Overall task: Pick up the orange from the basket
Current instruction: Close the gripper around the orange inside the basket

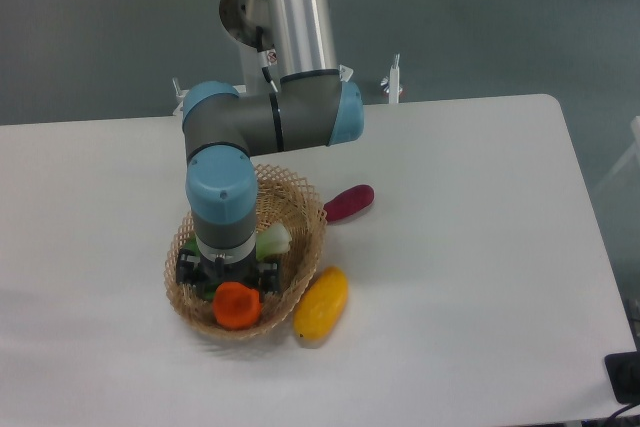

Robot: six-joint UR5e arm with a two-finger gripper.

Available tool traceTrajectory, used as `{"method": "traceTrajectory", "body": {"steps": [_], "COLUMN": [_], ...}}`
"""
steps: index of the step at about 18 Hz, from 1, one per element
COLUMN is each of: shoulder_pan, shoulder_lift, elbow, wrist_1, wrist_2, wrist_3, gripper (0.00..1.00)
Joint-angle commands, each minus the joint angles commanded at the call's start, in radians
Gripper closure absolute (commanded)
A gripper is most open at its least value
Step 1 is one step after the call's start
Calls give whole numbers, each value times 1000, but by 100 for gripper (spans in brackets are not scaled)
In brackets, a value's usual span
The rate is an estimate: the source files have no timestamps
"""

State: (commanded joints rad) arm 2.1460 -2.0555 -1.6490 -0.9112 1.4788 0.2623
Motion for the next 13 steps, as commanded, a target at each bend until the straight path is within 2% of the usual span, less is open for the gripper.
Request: {"method": "traceTrajectory", "body": {"steps": [6,13], "shoulder_pan": [-2,-2], "shoulder_lift": [-32,-25], "elbow": [11,-3], "wrist_1": [-2,0], "wrist_2": [29,38], "wrist_3": [9,0], "gripper": [0,1]}}
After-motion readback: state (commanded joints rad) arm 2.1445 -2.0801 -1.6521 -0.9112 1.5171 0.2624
